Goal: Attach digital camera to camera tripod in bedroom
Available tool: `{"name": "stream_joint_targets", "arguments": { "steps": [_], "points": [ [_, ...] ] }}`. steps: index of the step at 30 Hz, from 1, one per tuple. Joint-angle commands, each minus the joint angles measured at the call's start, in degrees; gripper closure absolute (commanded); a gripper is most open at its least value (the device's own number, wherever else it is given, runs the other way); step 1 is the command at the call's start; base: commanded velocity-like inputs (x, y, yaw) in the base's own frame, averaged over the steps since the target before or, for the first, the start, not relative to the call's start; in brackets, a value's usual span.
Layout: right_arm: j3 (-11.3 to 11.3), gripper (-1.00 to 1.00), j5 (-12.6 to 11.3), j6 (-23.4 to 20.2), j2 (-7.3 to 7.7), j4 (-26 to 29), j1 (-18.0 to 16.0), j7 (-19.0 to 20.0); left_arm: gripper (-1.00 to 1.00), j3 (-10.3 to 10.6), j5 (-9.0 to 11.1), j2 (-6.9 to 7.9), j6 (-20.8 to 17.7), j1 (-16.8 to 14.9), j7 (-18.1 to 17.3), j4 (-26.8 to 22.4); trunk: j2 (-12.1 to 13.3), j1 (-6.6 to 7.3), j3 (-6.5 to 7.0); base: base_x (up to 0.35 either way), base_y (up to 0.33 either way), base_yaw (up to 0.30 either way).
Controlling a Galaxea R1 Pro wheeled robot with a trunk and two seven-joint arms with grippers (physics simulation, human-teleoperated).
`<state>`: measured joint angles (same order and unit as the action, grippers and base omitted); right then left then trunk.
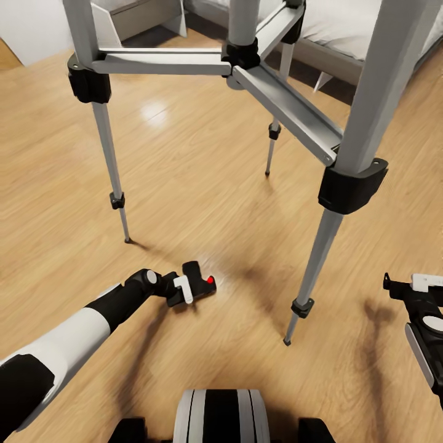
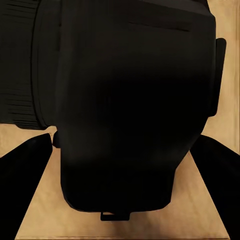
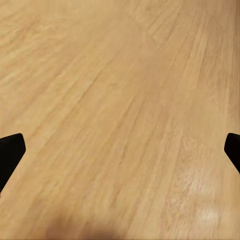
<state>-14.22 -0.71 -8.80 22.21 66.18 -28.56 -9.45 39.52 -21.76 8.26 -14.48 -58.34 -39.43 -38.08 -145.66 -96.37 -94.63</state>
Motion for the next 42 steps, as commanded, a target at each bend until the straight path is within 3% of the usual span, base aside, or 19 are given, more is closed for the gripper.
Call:
{"name": "stream_joint_targets", "arguments": {
  "steps": [1,17,26,42],
  "points": [
    [0.06,-1.00,-0.08,-0.34,0.02,0.09,0.00,-0.22,1.00,0.19,-0.16,-0.01,-0.79,-0.02,-0.25,-0.15,0.00,0.03,0.19,0.000,0.000,0.000],
    [0.06,-1.00,-0.08,-0.34,0.03,0.09,0.00,-0.22,1.00,0.29,-0.17,-0.06,-2.74,-0.01,-1.04,-0.44,0.22,0.44,3.74,0.000,0.000,0.000],
    [0.06,-1.00,-0.08,-0.34,0.03,0.09,0.00,-0.22,1.00,0.34,-0.13,1.44,-2.75,0.03,-5.91,-3.91,0.34,0.68,5.73,0.000,0.000,0.000],
    [0.00,-1.00,-0.08,-0.34,0.03,0.09,0.00,-0.22,1.00,0.37,-0.13,3.07,-2.75,0.06,-8.03,-6.76,0.55,1.09,9.28,0.000,0.000,0.000]
  ]
}}
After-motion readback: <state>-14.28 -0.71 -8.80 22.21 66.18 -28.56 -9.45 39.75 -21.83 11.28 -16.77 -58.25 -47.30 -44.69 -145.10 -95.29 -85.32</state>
